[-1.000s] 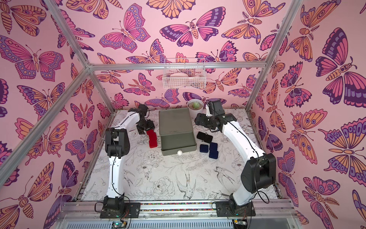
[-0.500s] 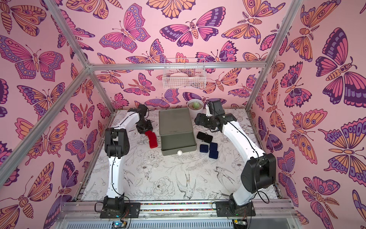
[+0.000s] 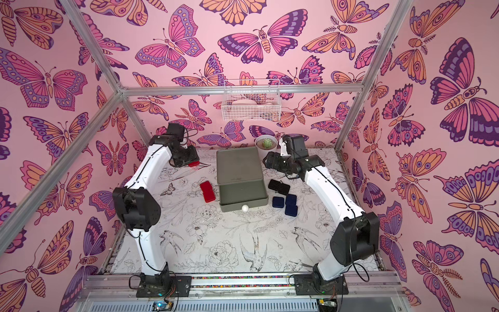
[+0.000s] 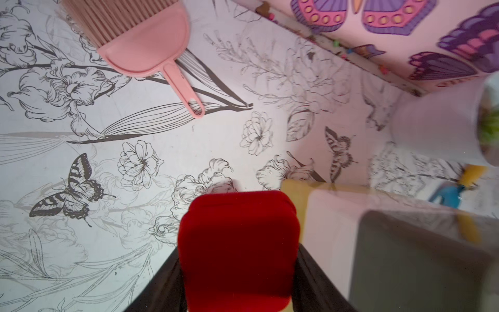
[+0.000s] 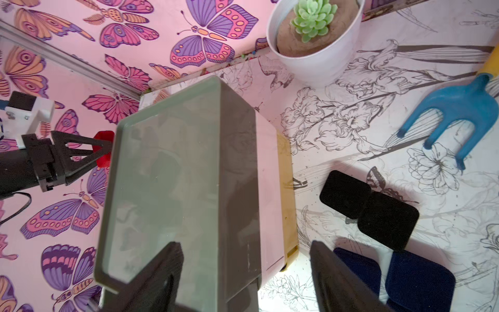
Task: Place the brooch boxes into the drawer by color
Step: Pick up the brooch box from the center of the board.
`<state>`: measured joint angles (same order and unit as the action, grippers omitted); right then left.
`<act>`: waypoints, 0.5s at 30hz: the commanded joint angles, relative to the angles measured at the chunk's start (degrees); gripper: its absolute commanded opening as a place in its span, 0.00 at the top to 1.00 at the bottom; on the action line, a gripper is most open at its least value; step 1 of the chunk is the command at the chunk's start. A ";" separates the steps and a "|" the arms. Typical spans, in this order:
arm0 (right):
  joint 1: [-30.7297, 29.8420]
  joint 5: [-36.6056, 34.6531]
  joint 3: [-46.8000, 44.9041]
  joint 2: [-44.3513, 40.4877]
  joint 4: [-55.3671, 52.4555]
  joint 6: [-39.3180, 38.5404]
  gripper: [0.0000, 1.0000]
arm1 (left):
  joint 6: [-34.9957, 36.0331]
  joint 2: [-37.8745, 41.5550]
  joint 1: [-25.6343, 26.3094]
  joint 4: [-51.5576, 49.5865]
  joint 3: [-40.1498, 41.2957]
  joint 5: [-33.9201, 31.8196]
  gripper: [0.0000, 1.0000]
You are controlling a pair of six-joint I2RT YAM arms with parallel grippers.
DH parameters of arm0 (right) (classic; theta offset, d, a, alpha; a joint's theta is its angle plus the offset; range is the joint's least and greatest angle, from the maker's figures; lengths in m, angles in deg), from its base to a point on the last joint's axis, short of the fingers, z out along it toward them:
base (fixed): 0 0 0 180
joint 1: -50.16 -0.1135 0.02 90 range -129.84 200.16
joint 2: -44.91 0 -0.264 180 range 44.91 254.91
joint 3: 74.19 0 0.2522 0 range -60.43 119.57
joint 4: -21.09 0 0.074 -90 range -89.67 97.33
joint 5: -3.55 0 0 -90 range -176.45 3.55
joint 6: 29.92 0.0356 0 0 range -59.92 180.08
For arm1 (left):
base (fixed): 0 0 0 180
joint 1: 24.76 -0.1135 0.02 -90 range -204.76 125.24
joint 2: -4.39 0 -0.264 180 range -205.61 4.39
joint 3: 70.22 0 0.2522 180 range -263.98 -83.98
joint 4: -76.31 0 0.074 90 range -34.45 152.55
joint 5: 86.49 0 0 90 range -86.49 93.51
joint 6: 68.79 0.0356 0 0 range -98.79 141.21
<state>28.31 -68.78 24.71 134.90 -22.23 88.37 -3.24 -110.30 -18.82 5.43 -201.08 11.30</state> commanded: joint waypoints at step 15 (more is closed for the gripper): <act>0.99 36.80 24.49 7.30 -6.56 2.90 0.23 | 36.93 28.09 18.41 3.42 17.14 9.85 0.47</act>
<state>28.99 -40.32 44.60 140.15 -22.36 90.21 23.82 -84.88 -1.64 7.05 -187.66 22.99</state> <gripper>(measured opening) 0.773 0.562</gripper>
